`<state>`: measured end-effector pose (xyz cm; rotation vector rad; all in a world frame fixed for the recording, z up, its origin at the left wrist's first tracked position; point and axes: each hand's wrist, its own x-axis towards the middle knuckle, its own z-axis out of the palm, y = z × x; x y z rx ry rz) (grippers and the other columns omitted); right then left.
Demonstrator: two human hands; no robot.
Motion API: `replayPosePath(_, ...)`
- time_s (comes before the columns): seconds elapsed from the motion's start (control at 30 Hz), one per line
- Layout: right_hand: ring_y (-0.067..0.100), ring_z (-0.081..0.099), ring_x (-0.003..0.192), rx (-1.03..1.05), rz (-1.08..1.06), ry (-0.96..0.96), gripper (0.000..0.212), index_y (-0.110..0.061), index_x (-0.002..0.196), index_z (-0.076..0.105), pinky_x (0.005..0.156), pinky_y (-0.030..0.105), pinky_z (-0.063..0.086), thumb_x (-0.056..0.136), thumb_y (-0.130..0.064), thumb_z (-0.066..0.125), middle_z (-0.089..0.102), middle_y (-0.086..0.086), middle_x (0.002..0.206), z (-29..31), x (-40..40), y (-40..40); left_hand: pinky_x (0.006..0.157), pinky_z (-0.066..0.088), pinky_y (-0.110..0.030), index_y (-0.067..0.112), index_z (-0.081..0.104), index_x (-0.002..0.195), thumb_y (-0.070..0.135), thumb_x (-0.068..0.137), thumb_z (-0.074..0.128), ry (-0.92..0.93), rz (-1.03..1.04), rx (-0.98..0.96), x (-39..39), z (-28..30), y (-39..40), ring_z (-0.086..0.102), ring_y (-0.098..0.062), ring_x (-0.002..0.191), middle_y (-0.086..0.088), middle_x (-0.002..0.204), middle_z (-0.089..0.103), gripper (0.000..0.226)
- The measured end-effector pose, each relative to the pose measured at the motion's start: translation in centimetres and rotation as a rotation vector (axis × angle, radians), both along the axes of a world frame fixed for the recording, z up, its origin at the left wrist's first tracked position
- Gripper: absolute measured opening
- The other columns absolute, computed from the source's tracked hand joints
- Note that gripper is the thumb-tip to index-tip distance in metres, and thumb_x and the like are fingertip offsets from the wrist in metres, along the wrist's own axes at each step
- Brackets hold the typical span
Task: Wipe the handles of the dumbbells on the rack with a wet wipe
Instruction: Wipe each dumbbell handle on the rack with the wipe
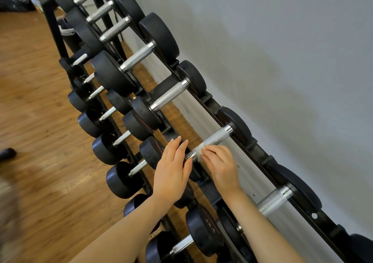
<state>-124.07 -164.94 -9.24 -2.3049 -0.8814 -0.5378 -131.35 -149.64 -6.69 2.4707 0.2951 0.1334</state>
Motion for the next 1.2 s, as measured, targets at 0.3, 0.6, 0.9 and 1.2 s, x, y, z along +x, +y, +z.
replayPosePath(0.3, 0.018, 0.056, 0.096, -0.048, 0.036, -0.022, 0.030, -0.001, 0.113, 0.068, 0.076, 0.027, 0.056, 0.090, -0.018, 0.061, 0.068, 0.009, 0.110, 1.1, 1.1, -0.9, 0.116, 0.008, -0.023, 0.020, 0.019, 0.156, 0.054, 0.095, 0.029, 0.007, 0.090, -0.062, -0.6, 0.4, -0.6, 0.008, -0.003, 0.147, 0.006, 0.163, 0.016, 0.071)
replayPosePath(0.6, 0.026, 0.061, 0.093, -0.156, 0.132, -0.044, 0.027, 0.002, 0.111, 0.068, 0.074, 0.034, 0.059, 0.088, -0.012, 0.063, 0.067, 0.013, 0.113, 1.6, 1.9, -0.5, 0.114, 0.017, -0.025, 0.025, 0.020, 0.156, 0.049, 0.097, 0.038, 0.022, 0.017, 0.000, -1.4, 0.4, 0.6, 0.021, -0.011, 0.148, 0.008, 0.164, 0.013, 0.066)
replayPosePath(0.9, 0.024, 0.067, 0.083, -0.314, 0.283, -0.036, 0.028, -0.004, 0.106, 0.072, 0.063, 0.038, 0.059, 0.079, -0.014, 0.073, 0.069, 0.009, 0.115, 2.2, 2.7, 0.4, 0.112, 0.018, -0.024, 0.025, 0.021, 0.156, 0.048, 0.097, 0.040, 0.018, 0.005, 0.025, -1.7, 0.3, 0.7, 0.026, -0.012, 0.146, 0.008, 0.163, 0.015, 0.065)
replayPosePath(1.2, 0.025, 0.071, 0.077, -0.483, 0.380, 0.008, 0.051, -0.007, 0.117, 0.068, 0.053, 0.039, 0.059, 0.069, -0.002, 0.083, 0.065, 0.008, 0.125, 3.1, 3.4, 0.4, 0.117, 0.025, -0.034, 0.026, 0.022, 0.155, 0.051, 0.096, 0.036, 0.057, -0.014, 0.043, -1.6, 0.3, 0.9, 0.027, -0.015, 0.146, 0.007, 0.163, 0.018, 0.066)
